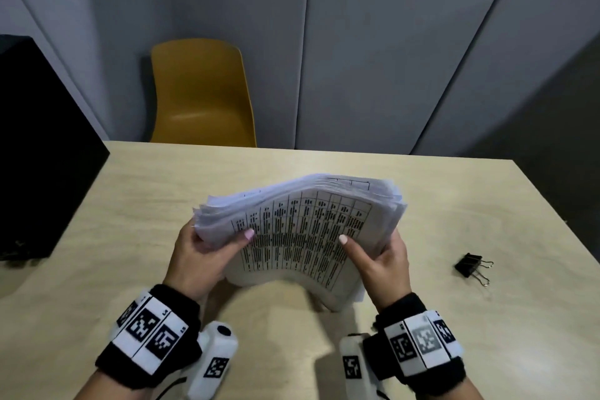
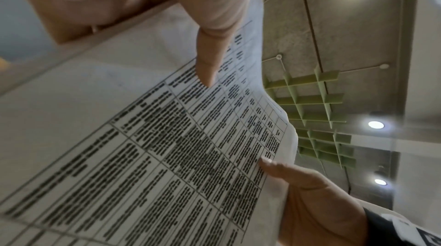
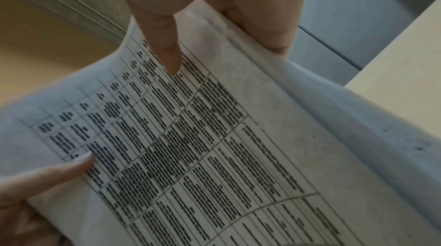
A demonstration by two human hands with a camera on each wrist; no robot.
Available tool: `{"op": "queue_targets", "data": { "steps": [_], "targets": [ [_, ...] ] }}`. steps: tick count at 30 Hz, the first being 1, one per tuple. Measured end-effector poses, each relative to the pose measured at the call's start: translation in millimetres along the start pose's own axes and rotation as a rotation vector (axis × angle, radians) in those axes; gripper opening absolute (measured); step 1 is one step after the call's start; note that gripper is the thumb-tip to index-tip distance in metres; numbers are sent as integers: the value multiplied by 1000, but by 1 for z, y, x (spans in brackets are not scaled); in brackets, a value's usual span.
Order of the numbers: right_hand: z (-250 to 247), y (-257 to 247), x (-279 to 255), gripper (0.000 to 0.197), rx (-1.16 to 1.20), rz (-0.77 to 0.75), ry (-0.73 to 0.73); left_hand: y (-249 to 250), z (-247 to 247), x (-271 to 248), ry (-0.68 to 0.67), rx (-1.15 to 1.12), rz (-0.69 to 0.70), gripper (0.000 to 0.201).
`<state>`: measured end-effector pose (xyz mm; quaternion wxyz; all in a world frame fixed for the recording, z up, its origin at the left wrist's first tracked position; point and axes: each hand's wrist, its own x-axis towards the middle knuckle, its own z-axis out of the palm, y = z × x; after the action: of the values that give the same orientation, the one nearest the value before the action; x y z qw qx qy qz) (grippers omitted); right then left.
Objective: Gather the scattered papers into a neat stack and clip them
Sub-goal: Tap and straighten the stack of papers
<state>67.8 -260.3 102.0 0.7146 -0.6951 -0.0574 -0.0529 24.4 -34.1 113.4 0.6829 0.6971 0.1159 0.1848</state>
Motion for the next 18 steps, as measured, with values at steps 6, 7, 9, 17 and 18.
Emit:
{"op": "queue_targets", "data": {
  "steps": [6, 7, 9, 17, 18],
  "targets": [
    [8, -16, -4, 29, 44, -38, 30, 5, 3, 0, -23, 71, 60, 31],
    [8, -24, -3, 30, 74, -62, 48, 6, 2, 1, -24, 52, 45, 36],
    [7, -37, 2, 45, 113, -112, 120, 7, 0, 1, -54, -7, 7, 58],
    [21, -67, 34, 32, 249, 49, 355, 14, 1, -3, -145, -33, 41, 105],
    [21, -66, 36, 24, 241, 71, 365, 14, 1, -3, -150, -38, 41, 104]
  ]
}}
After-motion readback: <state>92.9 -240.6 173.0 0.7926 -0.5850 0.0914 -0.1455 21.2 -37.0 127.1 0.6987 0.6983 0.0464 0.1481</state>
